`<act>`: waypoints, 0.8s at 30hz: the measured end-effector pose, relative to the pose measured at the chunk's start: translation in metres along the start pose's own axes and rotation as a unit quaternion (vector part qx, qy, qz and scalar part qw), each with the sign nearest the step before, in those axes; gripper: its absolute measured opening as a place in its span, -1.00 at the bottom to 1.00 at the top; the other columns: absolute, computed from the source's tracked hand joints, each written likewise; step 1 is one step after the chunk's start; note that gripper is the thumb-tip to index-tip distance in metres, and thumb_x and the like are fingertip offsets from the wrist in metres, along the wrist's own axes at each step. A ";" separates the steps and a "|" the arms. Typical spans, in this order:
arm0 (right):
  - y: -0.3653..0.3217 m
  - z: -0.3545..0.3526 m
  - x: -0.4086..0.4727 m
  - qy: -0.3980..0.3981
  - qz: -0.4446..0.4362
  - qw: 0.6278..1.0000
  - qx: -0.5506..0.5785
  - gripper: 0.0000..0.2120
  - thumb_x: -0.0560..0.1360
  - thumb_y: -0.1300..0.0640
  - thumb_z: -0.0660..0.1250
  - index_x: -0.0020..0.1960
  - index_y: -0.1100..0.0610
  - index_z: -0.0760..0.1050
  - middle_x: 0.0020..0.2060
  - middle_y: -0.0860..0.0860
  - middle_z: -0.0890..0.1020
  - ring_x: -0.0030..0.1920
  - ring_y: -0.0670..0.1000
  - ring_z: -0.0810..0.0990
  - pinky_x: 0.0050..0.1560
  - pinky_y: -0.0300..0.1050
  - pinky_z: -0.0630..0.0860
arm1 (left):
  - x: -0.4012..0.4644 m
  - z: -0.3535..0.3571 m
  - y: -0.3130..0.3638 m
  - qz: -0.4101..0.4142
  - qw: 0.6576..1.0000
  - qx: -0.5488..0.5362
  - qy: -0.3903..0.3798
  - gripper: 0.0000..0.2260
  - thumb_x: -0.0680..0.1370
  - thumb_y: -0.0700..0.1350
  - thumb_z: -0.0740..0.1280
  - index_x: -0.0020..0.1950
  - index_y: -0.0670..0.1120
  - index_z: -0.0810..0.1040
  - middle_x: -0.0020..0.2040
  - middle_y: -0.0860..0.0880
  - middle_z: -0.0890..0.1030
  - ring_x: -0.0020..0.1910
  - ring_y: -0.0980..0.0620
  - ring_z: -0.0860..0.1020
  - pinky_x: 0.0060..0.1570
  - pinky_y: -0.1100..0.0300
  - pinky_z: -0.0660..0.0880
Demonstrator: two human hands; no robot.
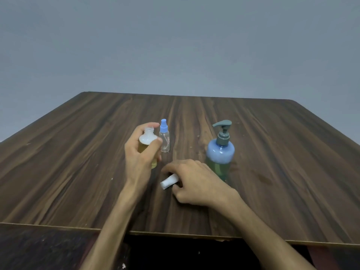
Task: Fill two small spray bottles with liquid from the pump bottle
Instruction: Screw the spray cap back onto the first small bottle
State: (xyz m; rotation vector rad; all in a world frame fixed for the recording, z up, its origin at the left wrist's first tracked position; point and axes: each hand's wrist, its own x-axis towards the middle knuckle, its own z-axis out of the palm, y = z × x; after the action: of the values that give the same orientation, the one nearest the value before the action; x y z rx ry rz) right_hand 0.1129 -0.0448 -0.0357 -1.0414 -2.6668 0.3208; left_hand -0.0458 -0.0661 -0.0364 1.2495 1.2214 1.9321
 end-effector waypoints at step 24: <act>-0.021 -0.118 0.034 0.335 -0.079 0.822 0.454 -0.89 0.55 0.32 0.54 0.04 0.30 0.66 -0.12 0.19 0.77 -0.18 0.12 0.77 -0.22 -0.12 0.65 | 0.004 0.001 -0.003 0.059 0.993 -0.084 -0.064 -0.48 0.39 -0.05 0.26 0.35 -0.14 0.50 -0.21 -0.05 0.59 -0.26 0.02 0.52 -0.26 0.18 0.52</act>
State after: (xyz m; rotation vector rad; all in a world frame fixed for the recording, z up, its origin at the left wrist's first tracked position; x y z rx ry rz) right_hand 0.1131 -0.0233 0.0869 -0.4669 -1.6052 0.8800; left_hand -0.0468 -0.0617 -0.0374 1.3597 0.9197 1.9591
